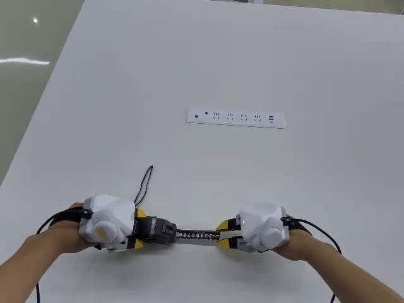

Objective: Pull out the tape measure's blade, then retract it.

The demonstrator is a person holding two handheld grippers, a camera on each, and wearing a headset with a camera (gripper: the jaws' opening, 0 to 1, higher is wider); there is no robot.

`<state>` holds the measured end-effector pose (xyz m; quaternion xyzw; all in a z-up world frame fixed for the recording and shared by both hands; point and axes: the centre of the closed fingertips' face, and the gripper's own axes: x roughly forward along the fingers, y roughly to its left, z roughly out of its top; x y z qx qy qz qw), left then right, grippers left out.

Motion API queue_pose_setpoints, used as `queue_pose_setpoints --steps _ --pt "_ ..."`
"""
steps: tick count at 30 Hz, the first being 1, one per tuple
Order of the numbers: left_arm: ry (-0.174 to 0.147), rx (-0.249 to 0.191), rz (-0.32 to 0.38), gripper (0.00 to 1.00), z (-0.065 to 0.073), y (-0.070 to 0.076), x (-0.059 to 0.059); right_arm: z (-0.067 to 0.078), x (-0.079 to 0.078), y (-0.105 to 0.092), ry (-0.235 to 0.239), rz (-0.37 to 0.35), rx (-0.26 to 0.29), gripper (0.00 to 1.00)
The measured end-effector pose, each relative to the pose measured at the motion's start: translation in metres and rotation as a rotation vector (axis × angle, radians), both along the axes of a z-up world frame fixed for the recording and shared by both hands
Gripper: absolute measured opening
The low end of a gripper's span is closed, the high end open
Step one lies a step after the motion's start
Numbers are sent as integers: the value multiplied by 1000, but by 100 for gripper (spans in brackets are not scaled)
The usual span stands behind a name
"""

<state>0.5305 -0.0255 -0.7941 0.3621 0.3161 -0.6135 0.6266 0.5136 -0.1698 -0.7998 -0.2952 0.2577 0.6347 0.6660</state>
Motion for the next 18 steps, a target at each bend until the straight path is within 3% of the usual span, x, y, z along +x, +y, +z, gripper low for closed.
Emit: queue_pose_setpoints --steps 18 --pt "0 2 0 28 0 -1 0 -1 -1 -13 -1 -6 -7 11"
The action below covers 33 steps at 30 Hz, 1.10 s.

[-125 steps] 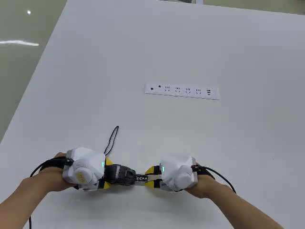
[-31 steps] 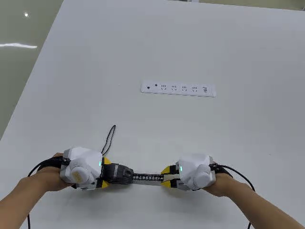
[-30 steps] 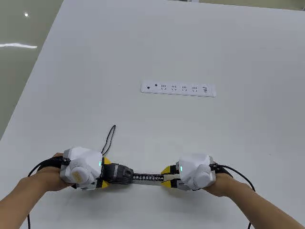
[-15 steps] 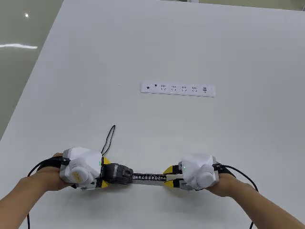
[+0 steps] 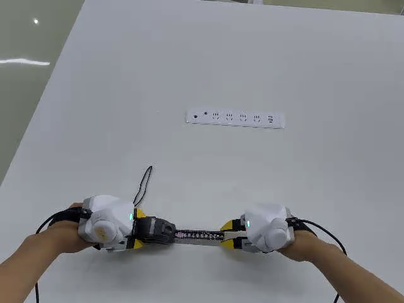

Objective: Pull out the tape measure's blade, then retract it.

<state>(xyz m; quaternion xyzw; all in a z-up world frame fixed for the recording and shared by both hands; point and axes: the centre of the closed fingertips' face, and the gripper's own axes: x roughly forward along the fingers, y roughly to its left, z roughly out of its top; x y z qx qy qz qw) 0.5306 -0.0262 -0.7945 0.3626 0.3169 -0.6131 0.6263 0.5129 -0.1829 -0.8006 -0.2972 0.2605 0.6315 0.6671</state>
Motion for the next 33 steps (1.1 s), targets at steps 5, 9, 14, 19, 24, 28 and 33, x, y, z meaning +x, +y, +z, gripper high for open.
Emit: queue_pose_setpoints --steps 5,9,14,19,24,28,33 --pt "-1 1 0 28 0 0 0 0 0 -3 -1 -1 0 11" --pt "-1 2 1 28 0 0 0 0 0 -5 0 0 2 11" --pt "-1 2 2 28 0 0 0 1 0 -8 -1 0 1 11" --pt "2 2 3 28 0 0 0 1 0 -10 0 -2 3 11" --pt "4 1 4 28 0 -1 0 2 0 -13 0 -2 2 11" --pt "4 1 4 28 0 -1 0 2 1 -16 -2 -4 1 11" --pt "4 2 4 28 0 -1 0 2 0 -18 0 -4 6 11"
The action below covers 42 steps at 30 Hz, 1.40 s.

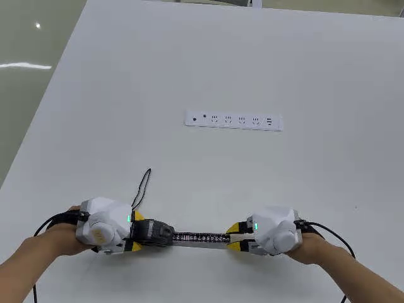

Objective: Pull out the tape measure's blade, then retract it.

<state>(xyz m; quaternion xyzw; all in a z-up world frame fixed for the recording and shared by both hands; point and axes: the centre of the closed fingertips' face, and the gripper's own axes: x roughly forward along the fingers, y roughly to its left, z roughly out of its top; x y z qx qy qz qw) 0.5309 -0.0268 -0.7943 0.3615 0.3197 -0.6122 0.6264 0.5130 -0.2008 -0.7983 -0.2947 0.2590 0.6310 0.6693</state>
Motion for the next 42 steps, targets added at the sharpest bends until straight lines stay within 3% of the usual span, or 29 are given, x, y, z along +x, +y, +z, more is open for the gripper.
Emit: queue_pose_setpoints --steps 42 --pt "7 8 -7 28 0 1 -1 -1 0 -22 -3 -6 -7 11"
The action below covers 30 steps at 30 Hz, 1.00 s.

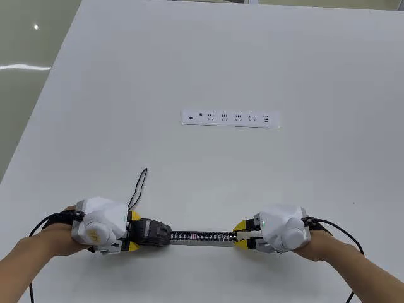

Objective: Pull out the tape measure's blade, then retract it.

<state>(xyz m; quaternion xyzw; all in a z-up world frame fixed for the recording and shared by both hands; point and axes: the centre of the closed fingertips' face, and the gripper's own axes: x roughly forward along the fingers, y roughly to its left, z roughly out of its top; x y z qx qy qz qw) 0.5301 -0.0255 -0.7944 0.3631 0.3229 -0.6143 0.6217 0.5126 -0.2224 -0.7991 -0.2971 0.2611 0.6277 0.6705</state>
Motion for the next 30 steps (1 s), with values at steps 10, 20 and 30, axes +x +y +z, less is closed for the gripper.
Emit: queue_pose_setpoints --steps 10,20,30 --pt "0 3 1 28 -1 0 0 1 0 -6 -3 2 -2 11" --pt "0 10 -2 28 -1 0 0 1 -1 -12 -1 -2 -2 11" --pt "-2 15 -7 28 -1 0 0 1 -1 -17 -5 -6 -5 11"
